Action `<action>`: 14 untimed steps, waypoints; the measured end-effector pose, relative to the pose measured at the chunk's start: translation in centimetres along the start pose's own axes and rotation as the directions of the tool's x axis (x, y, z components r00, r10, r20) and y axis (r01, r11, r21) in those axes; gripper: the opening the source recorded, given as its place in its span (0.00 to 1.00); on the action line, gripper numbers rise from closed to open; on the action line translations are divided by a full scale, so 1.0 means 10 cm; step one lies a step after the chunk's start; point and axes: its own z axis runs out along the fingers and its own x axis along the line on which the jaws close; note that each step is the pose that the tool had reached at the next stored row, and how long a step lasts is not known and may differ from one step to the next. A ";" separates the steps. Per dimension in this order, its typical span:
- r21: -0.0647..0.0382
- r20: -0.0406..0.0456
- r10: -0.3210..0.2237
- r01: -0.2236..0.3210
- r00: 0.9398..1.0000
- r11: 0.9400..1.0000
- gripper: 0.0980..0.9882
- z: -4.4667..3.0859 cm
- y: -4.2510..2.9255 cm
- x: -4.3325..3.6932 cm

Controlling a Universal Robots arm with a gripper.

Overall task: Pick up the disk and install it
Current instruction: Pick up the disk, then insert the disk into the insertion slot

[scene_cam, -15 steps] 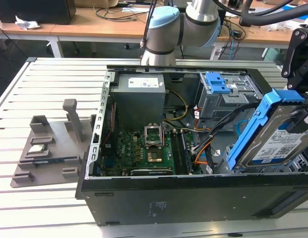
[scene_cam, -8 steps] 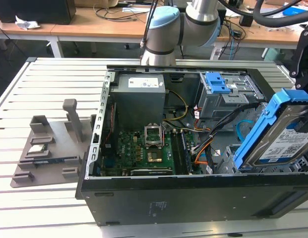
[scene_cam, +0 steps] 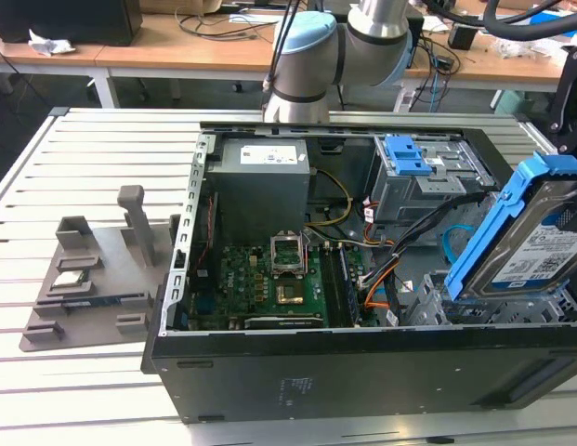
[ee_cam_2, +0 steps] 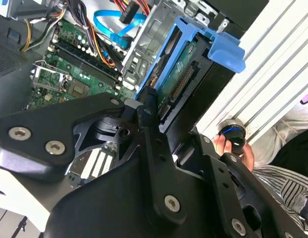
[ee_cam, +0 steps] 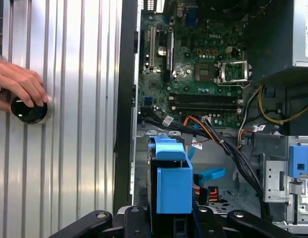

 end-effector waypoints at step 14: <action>0.000 0.000 0.000 0.000 1.000 1.000 0.30 0.019 -0.023 -0.083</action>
